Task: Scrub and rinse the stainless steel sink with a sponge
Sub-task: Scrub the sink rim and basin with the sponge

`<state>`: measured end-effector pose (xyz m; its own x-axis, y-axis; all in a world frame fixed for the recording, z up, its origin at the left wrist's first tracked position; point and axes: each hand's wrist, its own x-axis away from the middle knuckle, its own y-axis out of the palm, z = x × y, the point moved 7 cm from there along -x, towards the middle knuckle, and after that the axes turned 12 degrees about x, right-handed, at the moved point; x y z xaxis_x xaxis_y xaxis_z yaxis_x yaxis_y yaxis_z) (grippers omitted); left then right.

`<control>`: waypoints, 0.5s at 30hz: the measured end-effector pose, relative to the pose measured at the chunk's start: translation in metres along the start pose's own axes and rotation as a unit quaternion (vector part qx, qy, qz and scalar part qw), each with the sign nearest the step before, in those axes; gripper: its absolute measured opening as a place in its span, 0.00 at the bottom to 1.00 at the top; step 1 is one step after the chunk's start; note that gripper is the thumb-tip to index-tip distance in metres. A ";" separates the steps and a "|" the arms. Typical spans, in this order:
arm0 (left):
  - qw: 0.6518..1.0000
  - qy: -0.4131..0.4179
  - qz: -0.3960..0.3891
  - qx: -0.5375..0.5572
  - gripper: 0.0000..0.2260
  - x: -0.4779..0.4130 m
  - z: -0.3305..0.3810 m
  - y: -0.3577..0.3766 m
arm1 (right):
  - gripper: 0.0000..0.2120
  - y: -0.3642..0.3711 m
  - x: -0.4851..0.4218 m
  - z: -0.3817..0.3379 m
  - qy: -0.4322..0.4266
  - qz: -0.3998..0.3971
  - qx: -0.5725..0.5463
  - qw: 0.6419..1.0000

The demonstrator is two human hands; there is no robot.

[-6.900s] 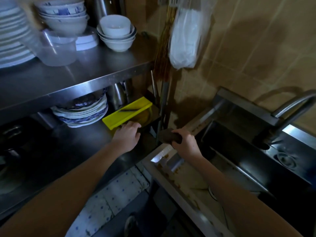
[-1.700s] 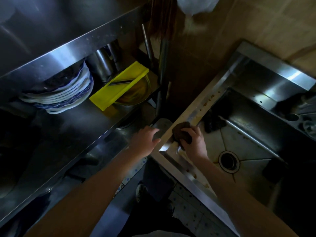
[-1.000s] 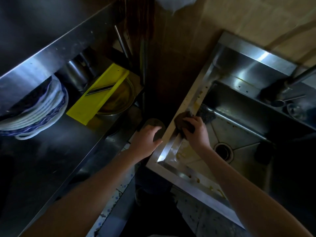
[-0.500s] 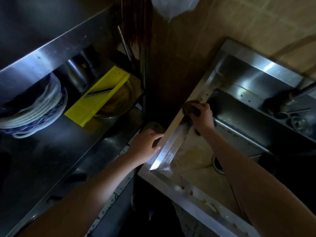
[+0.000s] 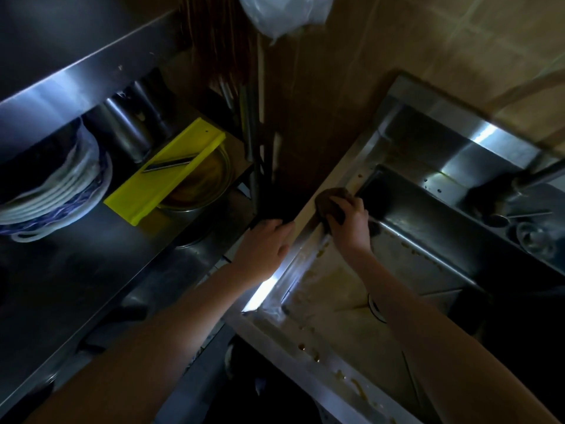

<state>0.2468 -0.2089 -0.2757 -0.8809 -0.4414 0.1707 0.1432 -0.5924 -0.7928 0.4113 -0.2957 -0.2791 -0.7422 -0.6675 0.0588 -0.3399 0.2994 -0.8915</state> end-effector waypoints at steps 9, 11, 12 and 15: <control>1.000 -0.004 -0.003 -0.017 0.21 -0.020 -0.005 0.012 | 0.19 -0.018 -0.076 0.028 0.044 0.002 0.009 0.999; 1.000 -0.001 0.009 -0.008 0.21 -0.020 -0.006 0.012 | 0.19 -0.022 -0.093 0.035 0.051 0.001 0.011 0.999; 1.000 0.004 0.016 -0.002 0.20 -0.019 -0.005 0.011 | 0.20 -0.024 -0.101 0.037 0.055 -0.001 0.012 0.998; 0.999 0.026 0.033 0.010 0.19 -0.021 0.000 0.009 | 0.20 -0.027 -0.112 0.043 0.056 -0.009 0.017 0.998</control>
<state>0.2668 -0.2043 -0.2864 -0.8912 -0.4451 0.0877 0.2101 -0.5762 -0.7899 0.5287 -0.2582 -0.2811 -0.7971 -0.5913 0.1229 -0.3346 0.2631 -0.9049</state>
